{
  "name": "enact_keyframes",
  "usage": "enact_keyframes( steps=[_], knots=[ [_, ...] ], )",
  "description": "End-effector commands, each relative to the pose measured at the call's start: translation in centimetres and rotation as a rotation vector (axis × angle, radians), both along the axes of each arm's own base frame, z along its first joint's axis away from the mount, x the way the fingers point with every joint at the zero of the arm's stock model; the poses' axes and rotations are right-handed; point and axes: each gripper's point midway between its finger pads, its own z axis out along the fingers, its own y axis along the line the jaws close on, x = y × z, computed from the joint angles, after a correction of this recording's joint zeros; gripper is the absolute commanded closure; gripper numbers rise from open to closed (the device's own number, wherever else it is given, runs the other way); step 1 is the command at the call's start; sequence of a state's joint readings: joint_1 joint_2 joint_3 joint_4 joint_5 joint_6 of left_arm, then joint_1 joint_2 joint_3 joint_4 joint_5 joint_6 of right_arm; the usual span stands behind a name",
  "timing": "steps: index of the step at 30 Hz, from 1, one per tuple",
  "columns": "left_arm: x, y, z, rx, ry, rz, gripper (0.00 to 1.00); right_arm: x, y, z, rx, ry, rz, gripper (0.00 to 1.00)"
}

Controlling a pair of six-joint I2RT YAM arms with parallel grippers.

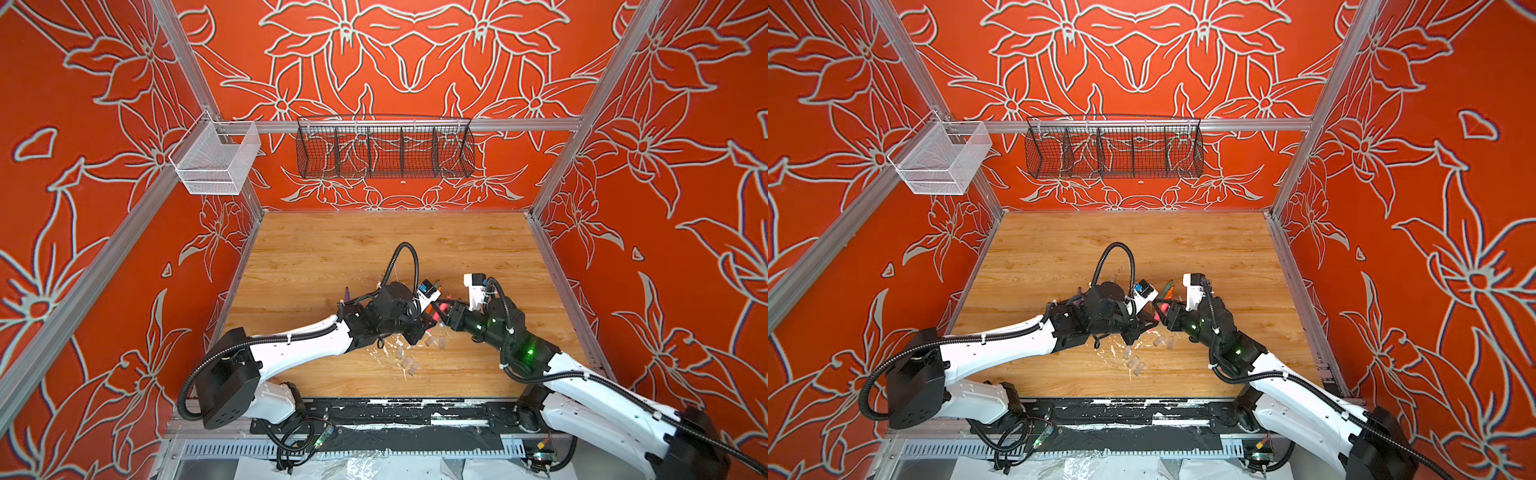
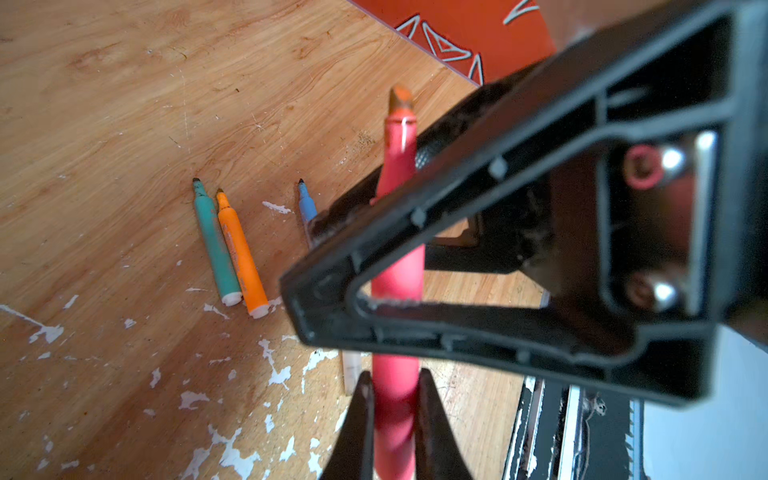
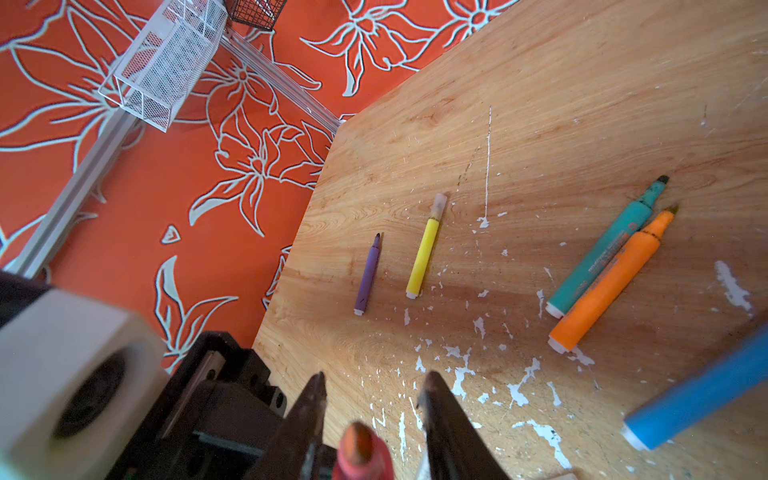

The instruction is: Insert the pens into the pen caps

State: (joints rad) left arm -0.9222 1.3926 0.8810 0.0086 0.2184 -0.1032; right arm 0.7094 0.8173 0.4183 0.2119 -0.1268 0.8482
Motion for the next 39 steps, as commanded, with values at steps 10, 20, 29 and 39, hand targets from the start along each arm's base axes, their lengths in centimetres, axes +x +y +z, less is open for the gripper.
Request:
enact_keyframes(
  steps=[10,20,29,39],
  knots=[
    [0.4,-0.5,1.0,-0.009,-0.034,0.008,0.90,-0.1,0.4,1.2,0.061,0.016,0.004,0.97],
    [0.3,-0.7,1.1,-0.021,-0.019,0.005,0.62,-0.9,0.8,1.6,0.137,0.030,0.022,1.00],
    [0.3,-0.7,1.0,-0.028,-0.018,0.006,0.56,-1.7,2.7,1.7,0.156,0.020,0.062,1.00],
    [0.4,-0.4,1.2,-0.031,-0.033,0.022,0.80,-1.9,3.5,1.3,0.159,0.015,0.055,1.00]
  ],
)
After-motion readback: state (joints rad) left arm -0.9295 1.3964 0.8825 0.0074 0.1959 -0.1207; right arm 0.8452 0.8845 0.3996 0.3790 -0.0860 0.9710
